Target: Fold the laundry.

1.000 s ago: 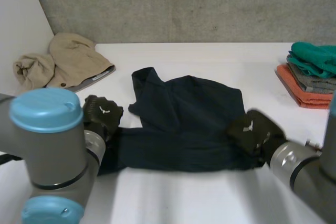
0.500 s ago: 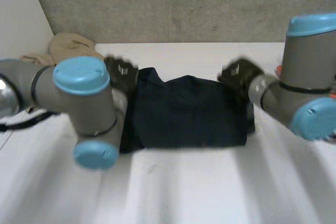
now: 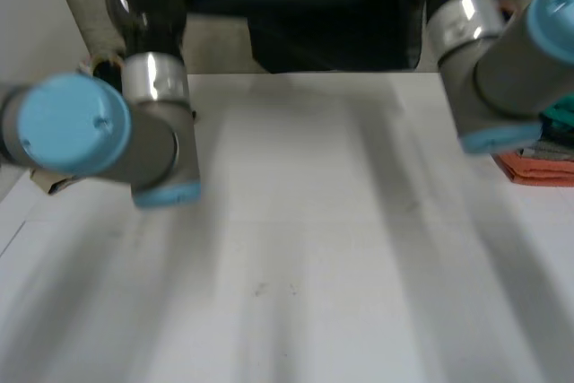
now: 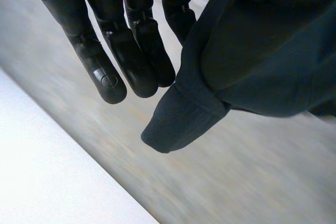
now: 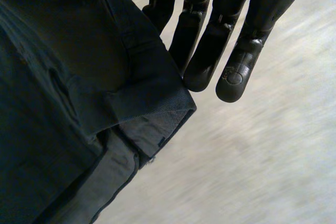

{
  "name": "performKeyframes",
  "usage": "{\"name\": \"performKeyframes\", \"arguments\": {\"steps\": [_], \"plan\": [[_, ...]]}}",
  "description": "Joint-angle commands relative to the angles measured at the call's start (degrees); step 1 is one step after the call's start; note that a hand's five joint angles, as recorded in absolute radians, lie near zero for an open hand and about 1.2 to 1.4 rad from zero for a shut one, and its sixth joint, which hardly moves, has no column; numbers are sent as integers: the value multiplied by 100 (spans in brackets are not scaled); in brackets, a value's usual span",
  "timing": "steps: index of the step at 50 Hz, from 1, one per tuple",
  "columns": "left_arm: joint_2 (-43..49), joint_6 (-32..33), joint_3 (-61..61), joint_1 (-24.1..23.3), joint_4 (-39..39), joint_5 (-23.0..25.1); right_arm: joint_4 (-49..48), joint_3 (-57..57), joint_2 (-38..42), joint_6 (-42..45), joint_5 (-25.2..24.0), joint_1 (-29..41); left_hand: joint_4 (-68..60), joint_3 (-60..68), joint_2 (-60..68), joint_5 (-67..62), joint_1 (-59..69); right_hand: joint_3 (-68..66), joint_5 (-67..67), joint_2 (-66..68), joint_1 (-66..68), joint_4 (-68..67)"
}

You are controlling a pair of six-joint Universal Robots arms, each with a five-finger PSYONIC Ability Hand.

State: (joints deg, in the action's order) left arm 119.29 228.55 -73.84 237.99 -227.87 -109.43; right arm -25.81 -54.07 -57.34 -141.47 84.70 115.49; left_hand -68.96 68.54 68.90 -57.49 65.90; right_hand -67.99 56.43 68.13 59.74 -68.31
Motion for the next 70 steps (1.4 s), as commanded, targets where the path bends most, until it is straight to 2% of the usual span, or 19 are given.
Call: {"name": "performKeyframes", "arguments": {"steps": [1,9,16,24,32,35,37,38,41,44,49,50,51,52,55,56,58,61,70], "plan": [[77,-451,-1438,-103,391,-403,883,-920,793,23,-68,9,-1104,1146,1110,-1251,1410,-1201,1357,1187,2026,-1169],[104,-610,-2336,-683,1252,-606,1728,-1615,1032,32,-102,-44,-1104,1146,1110,-1251,1410,-1201,1357,1187,2026,-1169],[-616,-777,-3004,-798,2351,-773,2159,-2590,277,40,-181,-71,-1104,1146,1110,-1251,1410,-1201,1357,1187,2026,-1169],[-1583,-1234,-3549,-859,3634,-738,3176,-3610,-742,172,-814,-123,-1104,1146,1110,-1251,1410,-1201,1357,1187,2026,-1169],[-1927,-1664,-3795,-1553,4944,-712,4663,-4471,-1454,1163,-990,-544,-1104,1146,1110,-1251,1410,-1201,1357,1187,2026,-1169],[-1988,-1735,-3796,-1651,5234,-712,4647,-4665,-1587,1385,-1008,-694,-1104,1146,1110,-1251,1410,-1201,1357,1187,2026,-1169],[-2067,-1735,-3717,-1633,5340,-720,4498,-4797,-1701,1438,-1008,-782,2344,-2302,-2337,2197,-2037,-1201,1357,1187,2026,-1169],[-2137,-1700,-3516,-1546,5366,-720,4411,-4824,-1710,1438,-1008,-791,5756,-5714,-5750,5609,-5450,-1201,1357,1187,2026,-1169],[-2173,-1700,-3287,-1414,5367,-703,4235,-4876,-1701,1429,-1017,-809,5896,-5854,-5890,5749,-5590,-1201,1357,1187,2026,-1169],[-2208,-1709,-2838,-1045,5314,-572,4094,-4947,-1701,1429,-1060,-818,5896,-5854,-5890,5749,-5590,-1201,1357,1187,2026,-1169],[-2147,-1726,-2232,-272,4946,446,3874,-5079,-1701,1403,-1096,-809,5875,-5833,-5869,5728,-5569,-1201,1357,1187,2026,-1169],[-2077,-1718,-2057,121,4588,1266,3865,-5079,-1693,1394,-1096,-809,5692,-5650,-5685,5545,-5385,-1201,1357,1187,2026,-1169],[-2059,-1718,-2038,159,4532,1379,3839,-5088,-1684,1342,-1096,-809,5673,-5631,-5667,5526,-5367,-1201,1357,1187,2026,-1169],[-1867,-1718,-1942,351,4218,1920,3830,-5088,-1684,1315,-1096,-809,5523,-5481,-5517,5376,-5217,-1201,1357,1187,2026,-1169],[-1331,-1718,-1740,607,3716,2828,3742,-5123,-1675,1210,-1096,-809,4985,-4943,-4979,4838,-4679,-1201,1357,1187,2026,-1169],[-955,-1718,-1556,678,3427,3292,3716,-5123,-1658,1183,-1104,-809,4584,-4542,-4577,4437,-4277,-1201,1357,1187,2026,-1169],[-628,-1726,-1309,766,3241,3707,3663,-5140,-1649,1148,-1113,-809,4245,-4203,-4239,4098,-3938,-1201,1357,1187,2026,-1169],[14,-1718,-712,810,3073,4104,3549,-5193,-1640,1104,-1113,-818,3874,-3832,-3867,3727,-3567,-1201,1357,1187,2026,-1169],[1843,-1674,888,942,3274,4237,3373,-5272,-1596,955,-1122,-826,3873,-3831,-3867,3726,-3567,-1201,1357,1187,2026,-1169]]}}
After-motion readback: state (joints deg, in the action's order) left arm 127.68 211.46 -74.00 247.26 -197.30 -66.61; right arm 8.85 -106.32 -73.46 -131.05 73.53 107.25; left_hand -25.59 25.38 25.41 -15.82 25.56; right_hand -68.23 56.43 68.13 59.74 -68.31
